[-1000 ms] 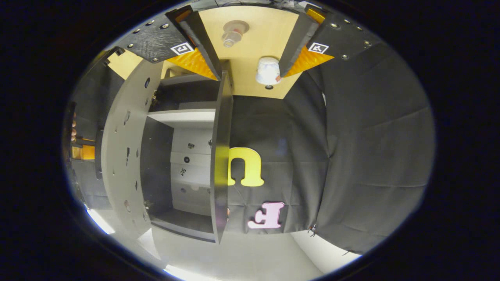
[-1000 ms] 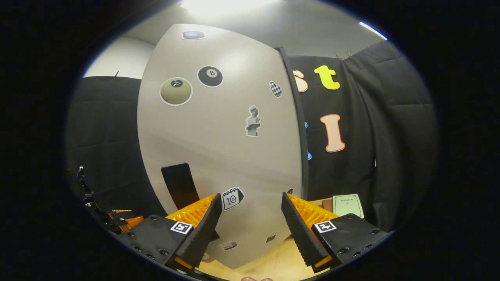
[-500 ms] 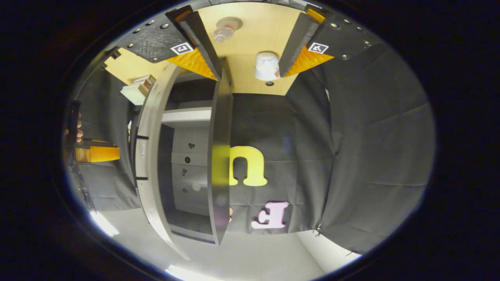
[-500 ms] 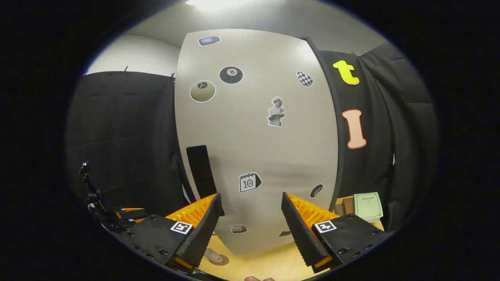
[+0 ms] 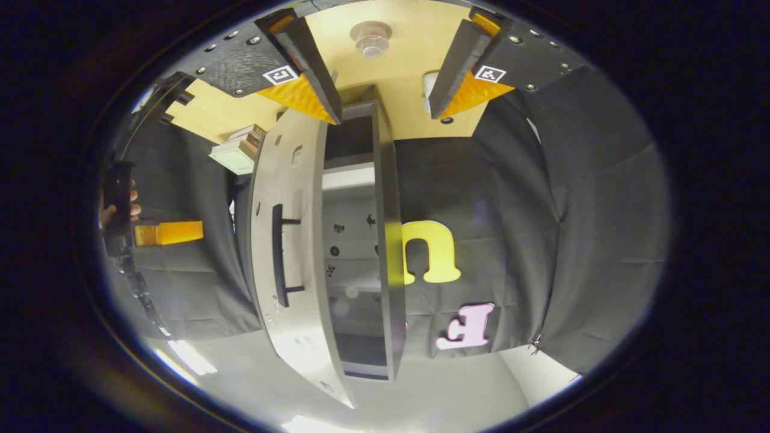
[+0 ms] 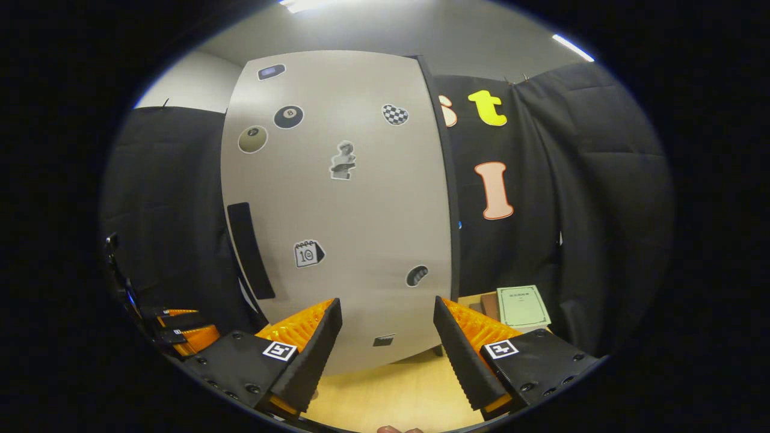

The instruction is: Open the cabinet door with the right hand, grasp the bottle in the cabinet with the left hand and place it on the coaster, then close the cabinet door with the right hand.

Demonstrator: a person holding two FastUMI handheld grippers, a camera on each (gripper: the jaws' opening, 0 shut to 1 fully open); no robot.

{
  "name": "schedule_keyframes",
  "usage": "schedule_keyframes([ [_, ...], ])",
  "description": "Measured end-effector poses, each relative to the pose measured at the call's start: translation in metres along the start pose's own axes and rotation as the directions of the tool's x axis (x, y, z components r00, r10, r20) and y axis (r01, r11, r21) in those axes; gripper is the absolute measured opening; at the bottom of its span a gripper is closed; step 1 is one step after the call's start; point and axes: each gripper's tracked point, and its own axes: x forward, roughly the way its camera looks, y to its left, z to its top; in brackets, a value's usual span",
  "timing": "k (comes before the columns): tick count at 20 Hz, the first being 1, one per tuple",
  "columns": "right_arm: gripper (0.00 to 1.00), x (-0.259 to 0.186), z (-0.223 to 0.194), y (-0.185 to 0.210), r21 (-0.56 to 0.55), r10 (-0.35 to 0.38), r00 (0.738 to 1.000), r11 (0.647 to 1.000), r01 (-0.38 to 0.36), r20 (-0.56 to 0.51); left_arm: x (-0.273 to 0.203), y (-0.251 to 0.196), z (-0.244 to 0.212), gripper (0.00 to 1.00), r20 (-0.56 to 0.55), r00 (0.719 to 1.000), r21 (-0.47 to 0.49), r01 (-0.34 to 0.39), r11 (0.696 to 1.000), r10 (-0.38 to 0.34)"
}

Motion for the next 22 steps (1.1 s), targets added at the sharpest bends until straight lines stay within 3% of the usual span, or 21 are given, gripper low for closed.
schedule_keyframes([
  [8, 0.98, 0.008, -0.013, -0.063, -0.033, -0.006, 1.000, 0.999, 0.005, -0.008, 0.016, -0.063, 0.056, 0.89, 0.089, 0.992, -0.103, -0.085, 0.991, 0.095],
  [12, 0.97, 0.010, -0.032, -0.095, -0.010, 0.006, 0.999, 1.000, -0.006, -0.045, 0.020, -0.107, 0.059, 0.88, 0.088, 0.990, -0.124, -0.098, 0.987, 0.109],
  [16, 0.97, -0.005, -0.057, -0.123, 0.051, 0.037, 0.997, 0.998, -0.033, -0.074, 0.012, -0.139, 0.061, 0.90, 0.086, 0.975, -0.153, -0.191, 0.970, 0.206],
  [22, 0.97, -0.019, -0.069, -0.151, 0.008, 0.037, 0.996, 0.999, -0.036, -0.083, -0.007, -0.181, 0.064, 0.90, 0.090, 0.964, -0.216, -0.226, 0.950, 0.249],
])
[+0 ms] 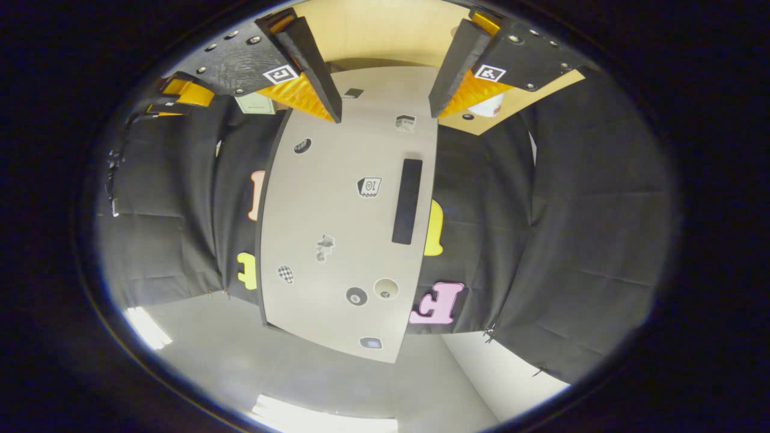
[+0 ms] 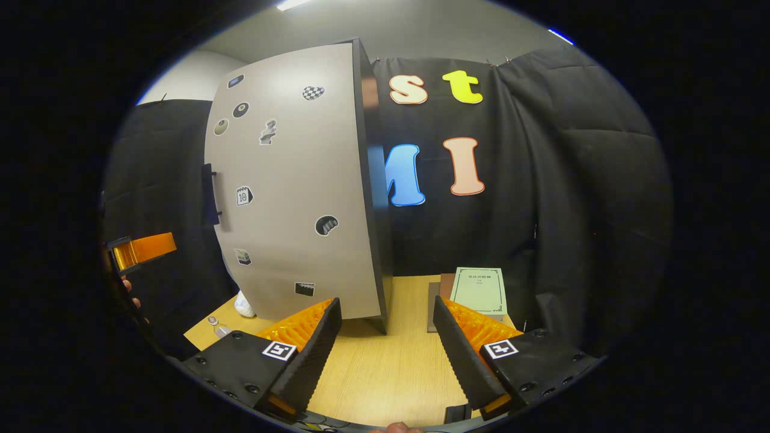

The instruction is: Open the cabinet door with the right hand, grasp the bottle in the cabinet with the left hand and place it on the coaster, then close the cabinet door with the right hand.

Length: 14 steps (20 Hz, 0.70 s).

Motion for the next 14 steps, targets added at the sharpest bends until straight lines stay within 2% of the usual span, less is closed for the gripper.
schedule_keyframes([
  [4, 0.98, 0.002, -0.002, 0.012, 0.015, 0.013, 1.000, 1.000, -0.013, -0.005, 0.000, 0.005, 0.003, 0.88, 0.009, 1.000, 0.025, 0.001, 1.000, -0.001],
  [7, 0.98, 0.004, 0.001, 0.031, 0.024, 0.014, 1.000, 1.000, -0.014, 0.004, 0.009, 0.014, 0.002, 0.88, 0.009, 0.999, 0.035, 0.030, 0.999, -0.031],
  [10, 0.98, 0.004, 0.004, 0.039, 0.031, -0.020, 1.000, 0.999, 0.020, 0.010, 0.018, 0.025, -0.013, 0.88, -0.025, 0.999, 0.083, 0.041, 0.996, -0.039],
  [13, 0.97, 0.003, -0.005, 0.046, 0.029, -0.075, 0.997, 0.997, 0.074, 0.006, 0.023, 0.026, -0.034, 0.89, -0.053, 0.996, 0.105, 0.081, 0.991, -0.075],
  [14, 0.91, 0.004, -0.009, 0.049, 0.022, -0.086, 0.996, 0.996, 0.086, -0.001, 0.025, 0.025, -0.037, 0.90, -0.050, 0.995, 0.108, 0.088, 0.990, -0.083],
])
